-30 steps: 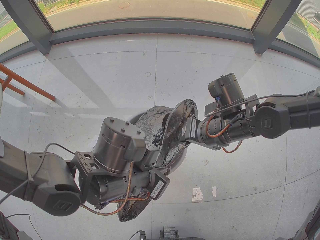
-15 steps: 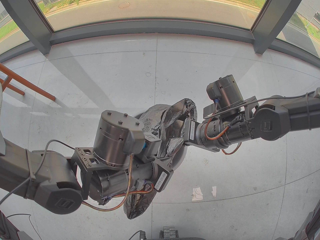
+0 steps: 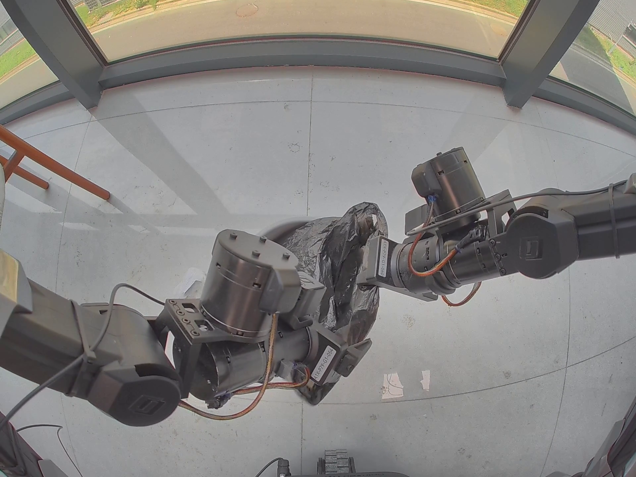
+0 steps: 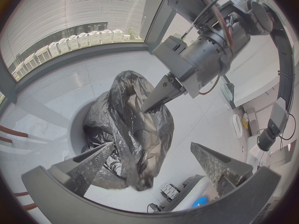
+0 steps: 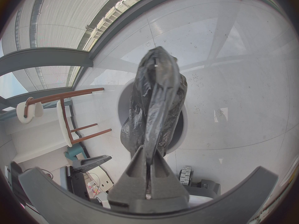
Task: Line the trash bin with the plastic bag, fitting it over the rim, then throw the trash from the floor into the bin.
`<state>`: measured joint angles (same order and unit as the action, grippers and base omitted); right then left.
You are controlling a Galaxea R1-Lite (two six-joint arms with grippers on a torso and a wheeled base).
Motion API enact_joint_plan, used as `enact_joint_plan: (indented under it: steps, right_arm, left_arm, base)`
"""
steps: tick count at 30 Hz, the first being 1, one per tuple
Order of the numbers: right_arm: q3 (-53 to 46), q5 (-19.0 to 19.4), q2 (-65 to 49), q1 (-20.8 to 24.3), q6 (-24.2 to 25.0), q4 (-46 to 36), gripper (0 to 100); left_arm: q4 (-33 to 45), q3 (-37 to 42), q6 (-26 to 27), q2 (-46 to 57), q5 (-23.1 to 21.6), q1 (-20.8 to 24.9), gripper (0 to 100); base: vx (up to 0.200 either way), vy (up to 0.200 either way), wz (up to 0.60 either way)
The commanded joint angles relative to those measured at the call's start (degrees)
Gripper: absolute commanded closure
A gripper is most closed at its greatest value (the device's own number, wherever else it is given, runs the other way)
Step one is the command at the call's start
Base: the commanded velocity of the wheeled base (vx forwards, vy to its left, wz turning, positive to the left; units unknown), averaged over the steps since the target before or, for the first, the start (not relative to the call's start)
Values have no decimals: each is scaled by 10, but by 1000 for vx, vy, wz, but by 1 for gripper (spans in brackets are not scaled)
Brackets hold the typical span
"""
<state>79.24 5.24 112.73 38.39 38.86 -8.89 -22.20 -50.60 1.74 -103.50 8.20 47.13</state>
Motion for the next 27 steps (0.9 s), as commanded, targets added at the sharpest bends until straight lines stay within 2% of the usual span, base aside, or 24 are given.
enact_joint_plan:
  steps: [1,11,25,27]
  right_arm:
    - [0,0,-2,0,0,0,100]
    - [-1,0,-2,-4,0,0,100]
    - [-1,-1,-4,-5,-1,0,100]
    - [-2,-1,-3,-5,-1,0,100]
  left_arm:
    - [0,-2,1,-16,7,-17,0]
    - [-1,4,-2,-33,7,-69,0]
    - [-14,-110,-10,-152,6,-85,0]
    - [-16,-125,-10,-174,6,-100,0]
  base:
    - [0,0,0]
    - [0,0,0]
    - [0,0,0]
    - [0,0,0]
